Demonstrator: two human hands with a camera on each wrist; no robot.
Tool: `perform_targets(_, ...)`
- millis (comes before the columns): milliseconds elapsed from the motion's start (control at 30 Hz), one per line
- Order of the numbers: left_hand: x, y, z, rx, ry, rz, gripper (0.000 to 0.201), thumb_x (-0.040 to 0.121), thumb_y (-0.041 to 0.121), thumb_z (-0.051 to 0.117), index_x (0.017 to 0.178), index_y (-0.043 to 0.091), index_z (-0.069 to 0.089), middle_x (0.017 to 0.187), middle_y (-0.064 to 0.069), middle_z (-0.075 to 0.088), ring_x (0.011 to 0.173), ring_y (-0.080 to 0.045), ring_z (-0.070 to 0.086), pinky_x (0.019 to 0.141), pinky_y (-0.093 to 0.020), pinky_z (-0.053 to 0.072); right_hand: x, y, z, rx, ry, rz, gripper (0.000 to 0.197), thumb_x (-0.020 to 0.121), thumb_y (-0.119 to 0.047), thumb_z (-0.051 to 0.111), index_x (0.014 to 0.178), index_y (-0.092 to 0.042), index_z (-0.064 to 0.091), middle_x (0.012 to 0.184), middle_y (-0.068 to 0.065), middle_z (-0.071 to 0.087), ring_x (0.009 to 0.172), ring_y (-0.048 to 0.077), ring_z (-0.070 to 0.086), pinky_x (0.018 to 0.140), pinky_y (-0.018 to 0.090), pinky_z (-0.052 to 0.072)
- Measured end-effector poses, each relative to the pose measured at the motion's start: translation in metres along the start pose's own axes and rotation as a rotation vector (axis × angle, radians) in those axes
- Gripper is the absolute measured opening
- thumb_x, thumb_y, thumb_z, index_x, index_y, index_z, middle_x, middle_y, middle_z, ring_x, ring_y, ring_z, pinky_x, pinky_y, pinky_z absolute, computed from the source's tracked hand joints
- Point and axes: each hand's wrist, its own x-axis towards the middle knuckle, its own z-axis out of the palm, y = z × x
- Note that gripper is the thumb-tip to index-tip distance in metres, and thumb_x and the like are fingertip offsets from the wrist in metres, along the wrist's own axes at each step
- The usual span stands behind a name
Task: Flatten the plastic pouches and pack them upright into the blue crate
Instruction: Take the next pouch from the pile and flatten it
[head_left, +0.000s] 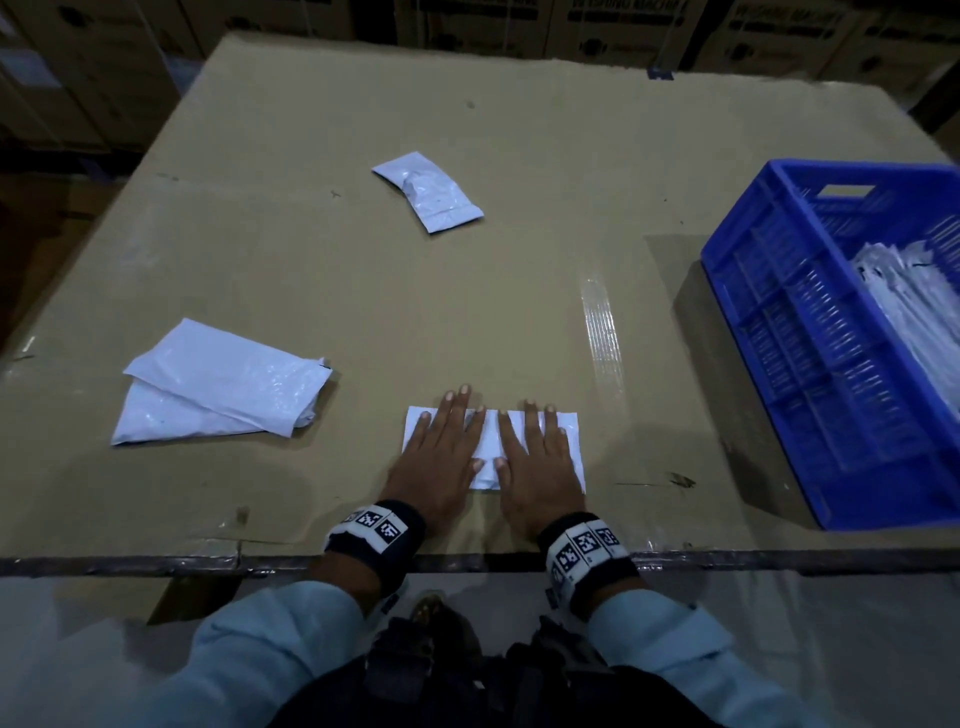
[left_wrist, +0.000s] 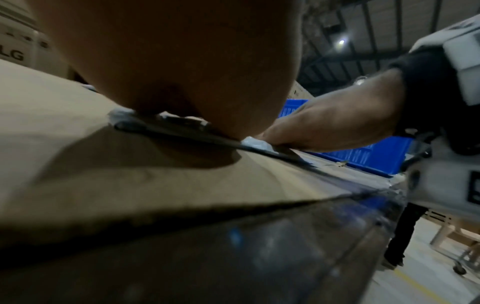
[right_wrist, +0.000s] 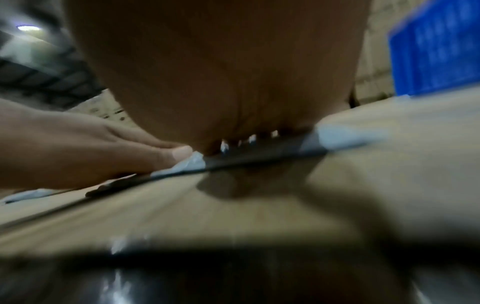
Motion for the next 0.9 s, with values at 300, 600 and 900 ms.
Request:
perform_targets(300,-0.002,-0.005,-0.008,-0.049,-0.141,-0.095,0.078,0.100,0.060,-0.008,0.163,0.020,0.015,0.170,-0.014,0.006,0.156,-0.033,0.014,0.123,-0.054,0.017,-0.001,0.003,0.009,-0.004,-0.003,0.067,0.066,0.102,-0.057,0.012,0.163,-0.031,0.012,0.170,0.011,-0.003,0.156,0.037,-0.006,0.126,0.053,0.005)
perform_targets(600,-0.006,-0.010,-0.013,-0.058,-0.189,-0.247,0.110,0.071,0.084,-0.026,0.160,0.021,-0.016,0.168,-0.006,-0.024,0.156,-0.028,-0.016,0.123,-0.056,-0.008,-0.003,0.020,0.000,0.063,-0.058,0.273,0.080,0.092,-0.073,0.001,0.161,-0.034,-0.006,0.169,0.003,-0.016,0.155,0.030,-0.014,0.125,0.052,0.001)
perform_targets(900,-0.016,-0.018,-0.031,-0.031,-0.171,-0.279,0.103,0.096,0.070,0.032,0.158,0.008,-0.020,0.164,-0.016,-0.029,0.154,-0.035,-0.020,0.122,-0.062,-0.008,-0.007,0.015,-0.007,-0.034,0.050,0.200,0.081,0.096,-0.062,0.021,0.164,-0.019,0.013,0.168,0.023,-0.001,0.154,0.046,0.000,0.123,0.058,0.012)
